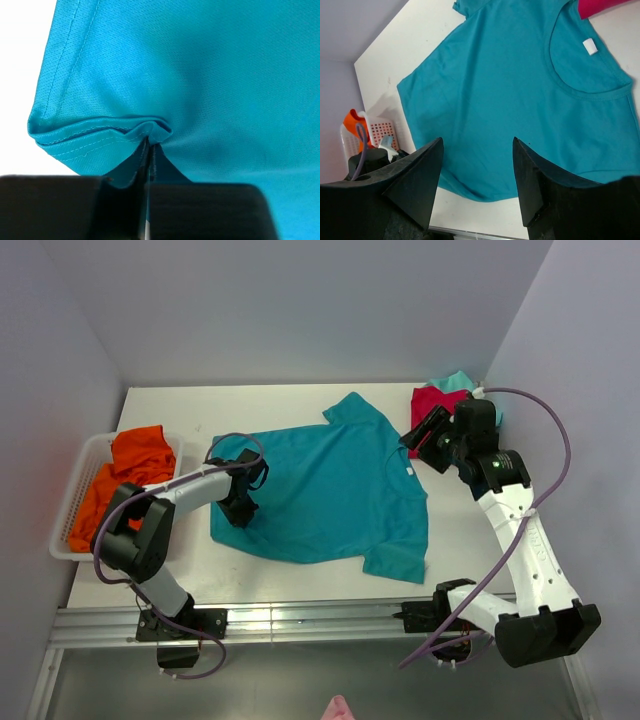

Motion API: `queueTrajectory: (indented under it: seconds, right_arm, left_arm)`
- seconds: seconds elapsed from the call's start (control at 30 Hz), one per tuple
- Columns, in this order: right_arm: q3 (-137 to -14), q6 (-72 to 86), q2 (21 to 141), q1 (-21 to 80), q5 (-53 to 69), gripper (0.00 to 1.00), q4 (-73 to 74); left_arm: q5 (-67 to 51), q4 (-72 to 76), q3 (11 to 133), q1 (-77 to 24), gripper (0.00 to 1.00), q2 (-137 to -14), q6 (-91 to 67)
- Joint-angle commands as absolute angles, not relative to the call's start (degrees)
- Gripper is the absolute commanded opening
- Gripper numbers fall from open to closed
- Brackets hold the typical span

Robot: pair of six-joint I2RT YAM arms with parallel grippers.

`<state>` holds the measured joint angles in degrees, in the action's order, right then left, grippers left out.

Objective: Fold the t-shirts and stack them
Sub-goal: Flatten the tshirt out

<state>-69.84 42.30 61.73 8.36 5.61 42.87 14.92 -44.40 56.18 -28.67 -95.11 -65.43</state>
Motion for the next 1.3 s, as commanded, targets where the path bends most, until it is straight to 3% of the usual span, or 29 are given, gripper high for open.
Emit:
queueTrajectory:
  seconds: [0.0,0.53,0.67,0.87,1.17,1.27]
  right_arm:
    - [-69.3,41.5,60.4,8.1,5.6,0.64,41.3]
    - [-66.6,41.7,58.1,8.3,6.4,0.63,41.2]
    - [-65.9,41.7,56.9,8.6,6.4,0.63,41.3]
    - [-65.5,41.7,55.7,9.0,6.2,0.63,41.7]
    - [-65.4,41.7,54.5,9.4,5.7,0.63,42.5]
    - [-65.0,41.7,54.2,9.4,5.9,0.63,42.2]
  left_arm:
    - [16.3,-45.0,58.0,-29.2,0.00,-94.7,-66.5]
    - [20.5,-53.8,58.9,-31.5,0.04,-85.1,-72.9]
    - [20.2,-54.1,57.1,-32.3,0.16,-83.4,-73.7]
    - [20.0,-54.3,54.7,-33.7,0.23,-81.8,-75.1]
    - [20.8,-55.6,53.9,-35.4,0.15,-80.5,-76.9]
    - [20.8,-55.3,53.5,-35.6,0.22,-80.6,-76.8]
